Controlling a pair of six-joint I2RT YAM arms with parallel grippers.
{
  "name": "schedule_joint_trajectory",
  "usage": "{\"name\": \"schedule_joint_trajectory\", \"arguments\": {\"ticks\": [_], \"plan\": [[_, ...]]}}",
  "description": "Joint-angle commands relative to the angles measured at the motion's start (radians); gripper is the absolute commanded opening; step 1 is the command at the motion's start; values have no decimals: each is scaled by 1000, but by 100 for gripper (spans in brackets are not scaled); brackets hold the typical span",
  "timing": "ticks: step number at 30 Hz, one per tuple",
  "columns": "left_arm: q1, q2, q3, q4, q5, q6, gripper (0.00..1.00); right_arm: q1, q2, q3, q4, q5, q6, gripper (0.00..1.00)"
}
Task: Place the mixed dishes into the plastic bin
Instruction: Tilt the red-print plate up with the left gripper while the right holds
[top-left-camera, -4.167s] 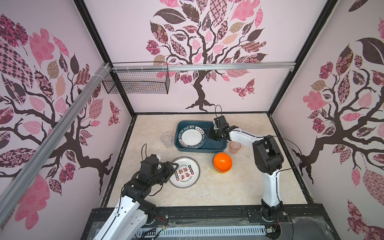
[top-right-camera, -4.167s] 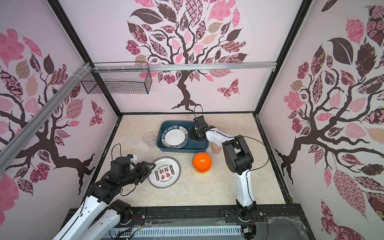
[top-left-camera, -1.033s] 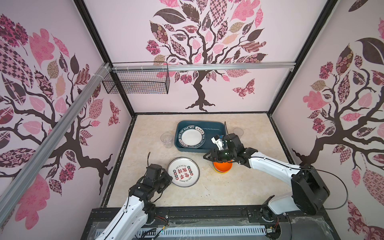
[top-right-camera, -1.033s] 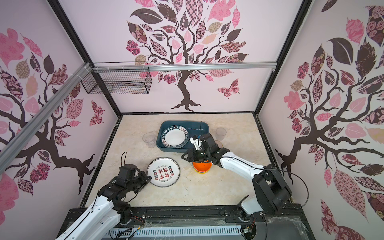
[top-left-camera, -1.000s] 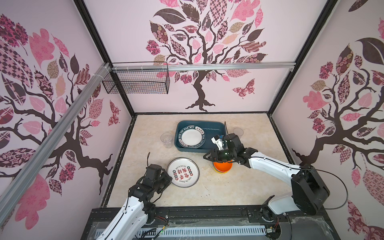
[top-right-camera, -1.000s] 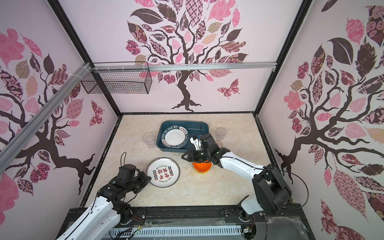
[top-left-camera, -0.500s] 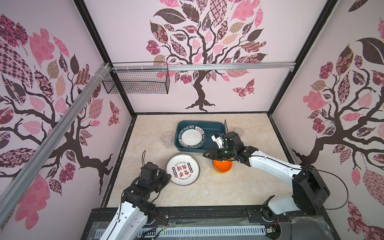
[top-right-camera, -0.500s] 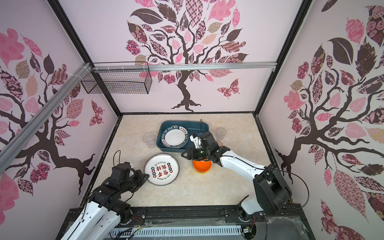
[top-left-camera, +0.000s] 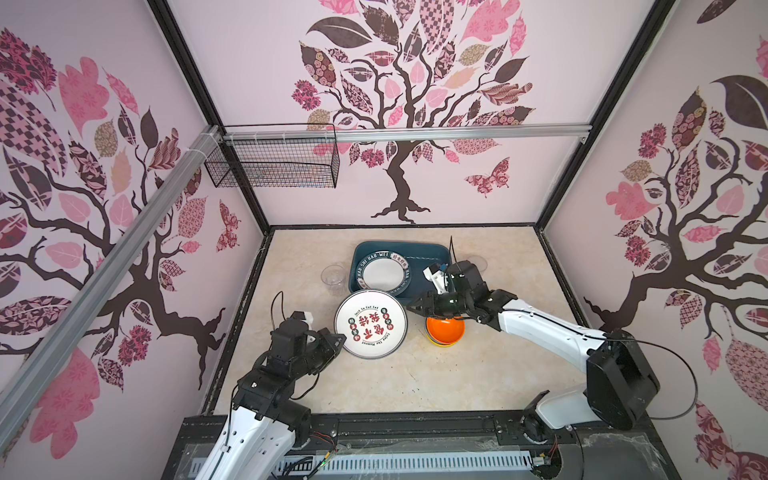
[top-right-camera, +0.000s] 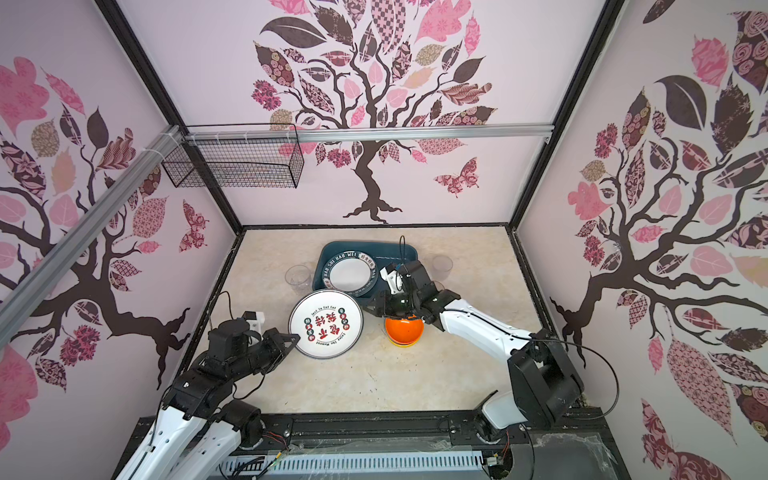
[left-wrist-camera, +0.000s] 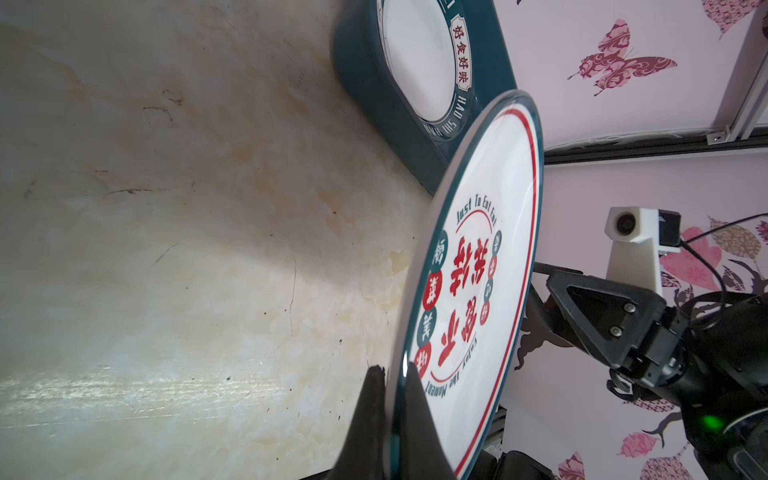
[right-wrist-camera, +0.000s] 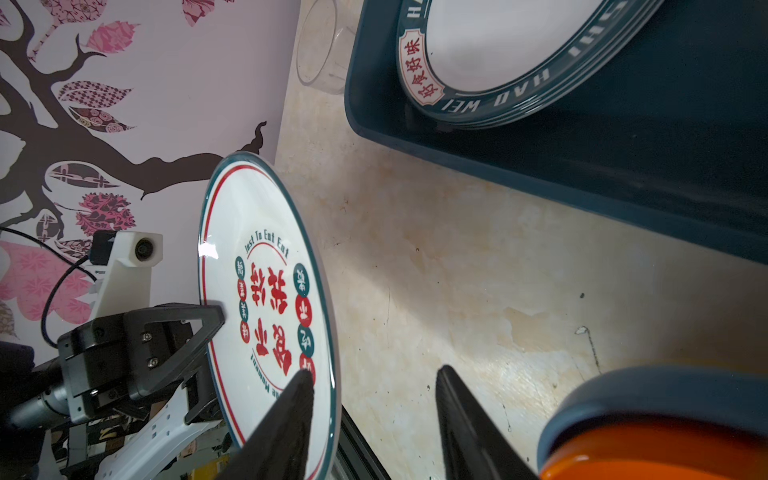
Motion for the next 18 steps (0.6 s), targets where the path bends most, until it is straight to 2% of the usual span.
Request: {"name": "schedule_joint_trajectory", "arguments": {"ticks": [1, 11, 18], "plan": [[3, 9, 58, 118, 59, -17, 0, 5, -30, 39, 3, -11, 15, 51], [3, 51, 50, 215, 112, -56, 0, 6, -26, 34, 54, -65, 39, 44], [3, 74, 51, 236, 118, -61, 0, 6, -23, 38, 80, -85, 53, 28]]}}
